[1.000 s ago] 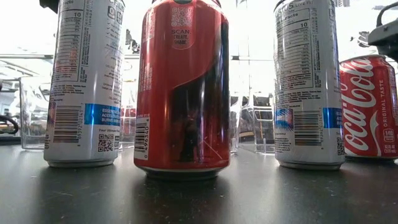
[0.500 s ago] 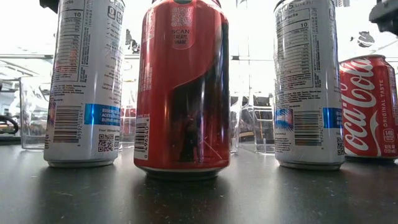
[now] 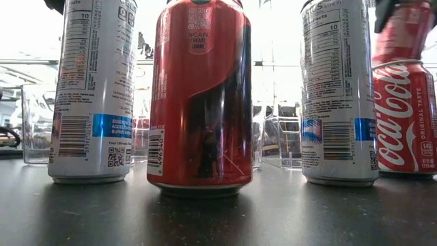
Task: Sort soda cans
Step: Put the top right red soda can into the right transparent bin
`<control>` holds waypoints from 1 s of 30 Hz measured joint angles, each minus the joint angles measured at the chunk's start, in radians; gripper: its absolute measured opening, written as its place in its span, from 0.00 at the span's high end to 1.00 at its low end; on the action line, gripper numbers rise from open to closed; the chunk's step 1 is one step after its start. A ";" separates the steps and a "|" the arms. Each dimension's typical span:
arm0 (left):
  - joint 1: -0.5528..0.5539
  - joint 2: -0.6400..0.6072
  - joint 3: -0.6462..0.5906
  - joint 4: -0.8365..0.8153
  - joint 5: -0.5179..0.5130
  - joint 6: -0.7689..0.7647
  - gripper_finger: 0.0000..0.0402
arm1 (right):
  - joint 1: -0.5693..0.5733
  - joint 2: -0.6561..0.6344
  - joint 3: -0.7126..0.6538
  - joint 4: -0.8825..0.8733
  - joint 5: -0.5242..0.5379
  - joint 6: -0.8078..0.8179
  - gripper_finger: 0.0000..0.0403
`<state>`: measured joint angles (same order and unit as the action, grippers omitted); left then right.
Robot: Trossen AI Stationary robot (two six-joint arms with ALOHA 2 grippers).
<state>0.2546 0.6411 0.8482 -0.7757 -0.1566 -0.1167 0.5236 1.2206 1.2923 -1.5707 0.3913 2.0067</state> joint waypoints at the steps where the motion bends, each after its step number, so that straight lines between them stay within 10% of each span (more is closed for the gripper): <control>1: 0.000 0.000 0.000 0.000 0.000 0.000 0.87 | -0.018 0.006 0.013 -0.001 0.009 -0.024 0.29; 16: 0.000 0.000 0.000 0.000 0.003 -0.001 0.87 | -0.391 0.159 0.141 0.113 0.071 -0.524 0.28; 30: 0.000 0.000 0.000 0.000 0.003 -0.009 0.87 | -0.712 0.420 0.141 0.438 -0.121 -0.954 0.27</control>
<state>0.2550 0.6411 0.8482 -0.7757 -0.1531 -0.1253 -0.1883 1.6404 1.4331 -1.1325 0.2707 1.0527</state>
